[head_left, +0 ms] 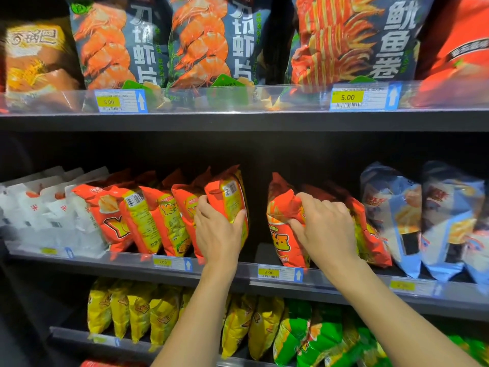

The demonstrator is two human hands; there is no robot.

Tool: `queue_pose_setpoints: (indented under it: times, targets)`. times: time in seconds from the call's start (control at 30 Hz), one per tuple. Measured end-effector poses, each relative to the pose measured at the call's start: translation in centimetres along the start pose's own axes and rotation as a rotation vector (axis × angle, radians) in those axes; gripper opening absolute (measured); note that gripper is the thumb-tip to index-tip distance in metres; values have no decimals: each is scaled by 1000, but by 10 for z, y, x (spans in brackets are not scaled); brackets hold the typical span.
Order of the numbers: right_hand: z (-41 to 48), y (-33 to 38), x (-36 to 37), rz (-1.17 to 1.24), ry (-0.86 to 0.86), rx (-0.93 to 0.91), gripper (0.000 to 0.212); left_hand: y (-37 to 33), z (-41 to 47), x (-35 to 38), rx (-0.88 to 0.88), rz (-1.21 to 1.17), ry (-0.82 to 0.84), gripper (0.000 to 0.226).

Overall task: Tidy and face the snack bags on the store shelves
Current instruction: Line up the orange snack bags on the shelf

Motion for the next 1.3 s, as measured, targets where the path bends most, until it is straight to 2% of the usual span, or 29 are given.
queue_pose_setpoints:
  times: [0.1, 0.3, 0.5, 0.73, 0.83, 0.93, 1.03, 1.17, 1.3]
  targets:
    - [-1, -1, 1, 8, 10, 3, 56, 4, -7, 1, 49, 95, -9, 105]
    - [-1, 0, 1, -1, 21, -2, 57, 5, -14, -1, 66, 116, -27, 106]
    - [0, -1, 2, 4, 31, 0, 57, 6, -14, -6, 64, 64, -42, 93]
    - [5, 1, -6, 111, -6, -5, 56, 5, -13, -8, 64, 19, -26, 97]
    - [8, 5, -15, 200, -38, -20, 55, 3, -17, -20, 68, -83, -46, 91]
    - [10, 16, -26, 286, -64, -44, 57, -9, -24, -40, 160, -308, -50, 73]
    - [11, 33, -36, 440, -54, -41, 57, -21, -31, -54, 222, -498, 60, 59]
    - [10, 55, -39, 740, 34, 40, 54, -27, -37, -57, 267, -549, 215, 71]
    - [8, 71, -31, 1020, 130, 120, 47, -17, -36, -62, 263, -562, 294, 91]
Point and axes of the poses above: each hand's wrist, its own z-axis towards the middle knuckle, its own x-axis out of the palm, y = z × x, the point moved 8 cm from there along z, towards the middle knuckle, and after that the axes turned 3 degrees about z, right-handed, at the moved point
